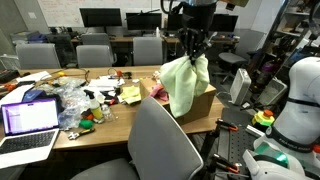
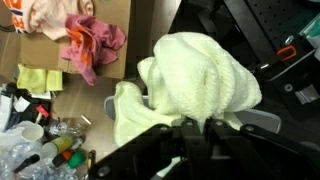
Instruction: Put the green towel, the pink shirt and the peach shirt on the backrest of the chair respectively
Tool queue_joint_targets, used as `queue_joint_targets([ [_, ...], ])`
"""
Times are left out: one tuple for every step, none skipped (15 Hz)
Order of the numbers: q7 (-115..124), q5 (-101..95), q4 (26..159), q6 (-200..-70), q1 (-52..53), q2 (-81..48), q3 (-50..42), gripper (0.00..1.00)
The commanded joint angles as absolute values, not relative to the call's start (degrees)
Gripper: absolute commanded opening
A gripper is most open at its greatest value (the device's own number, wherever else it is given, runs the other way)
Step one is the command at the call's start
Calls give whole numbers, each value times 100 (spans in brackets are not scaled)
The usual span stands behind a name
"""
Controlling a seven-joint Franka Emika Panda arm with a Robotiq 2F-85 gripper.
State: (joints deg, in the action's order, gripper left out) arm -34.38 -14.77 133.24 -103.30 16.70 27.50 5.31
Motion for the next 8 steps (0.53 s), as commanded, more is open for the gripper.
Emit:
queue_joint_targets([
  [-4121,-1226,13386,-10347,1805,2876,440,2],
  [-4257,-1227,13393,-10344,1812,2876,460,2],
  [-4351,-1229,13397,-10333,1812,2875,484,2],
  [-4453,-1221,13400,-10330,1821,2878,501,2],
  [-4519,-1232,13404,-10339,1820,2878,521,2],
  [-4566,-1240,13406,-10366,1818,2879,535,2],
  [-4589,-1255,13416,-10428,1815,2886,549,2],
  [-4608,-1243,13423,-10495,1814,2897,555,2],
])
